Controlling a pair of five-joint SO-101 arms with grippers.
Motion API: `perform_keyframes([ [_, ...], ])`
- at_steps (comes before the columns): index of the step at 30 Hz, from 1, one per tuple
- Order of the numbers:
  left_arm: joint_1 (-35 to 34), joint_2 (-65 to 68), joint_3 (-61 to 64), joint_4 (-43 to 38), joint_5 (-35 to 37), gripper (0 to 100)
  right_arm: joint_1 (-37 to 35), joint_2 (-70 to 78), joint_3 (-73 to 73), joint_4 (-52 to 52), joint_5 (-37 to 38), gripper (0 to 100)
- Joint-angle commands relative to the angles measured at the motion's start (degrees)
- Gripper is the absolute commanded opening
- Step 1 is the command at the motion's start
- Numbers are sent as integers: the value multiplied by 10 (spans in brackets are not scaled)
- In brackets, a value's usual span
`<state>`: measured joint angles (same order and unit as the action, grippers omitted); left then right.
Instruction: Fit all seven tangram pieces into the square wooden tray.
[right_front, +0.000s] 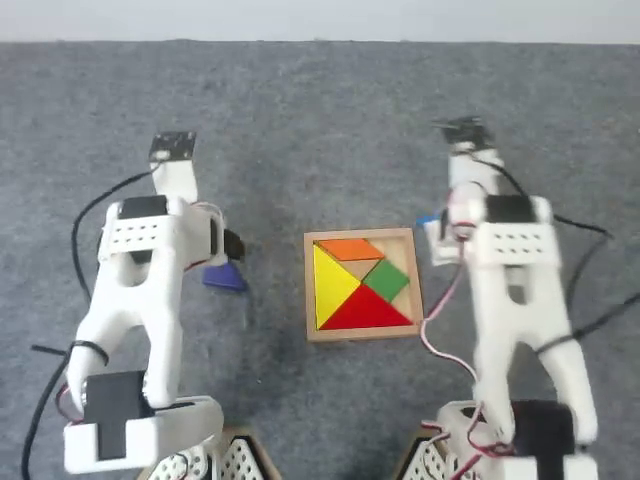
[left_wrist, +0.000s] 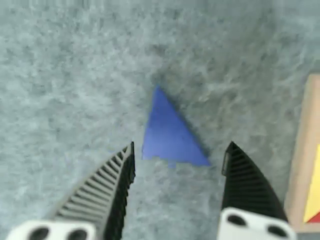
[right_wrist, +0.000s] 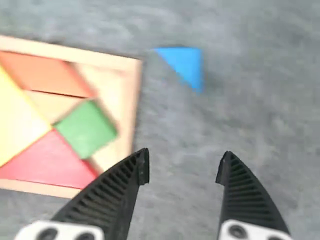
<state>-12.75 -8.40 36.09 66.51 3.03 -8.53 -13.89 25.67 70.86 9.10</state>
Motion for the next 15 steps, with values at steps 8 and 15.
perform_keyframes([
  [8, -115, -31, -26, -39, 33, 276, -209, 148, -141, 4, -23, 236],
  [15, -204, -29, -53, -49, 91, 276, -290, 219, -222, 15, -25, 237],
])
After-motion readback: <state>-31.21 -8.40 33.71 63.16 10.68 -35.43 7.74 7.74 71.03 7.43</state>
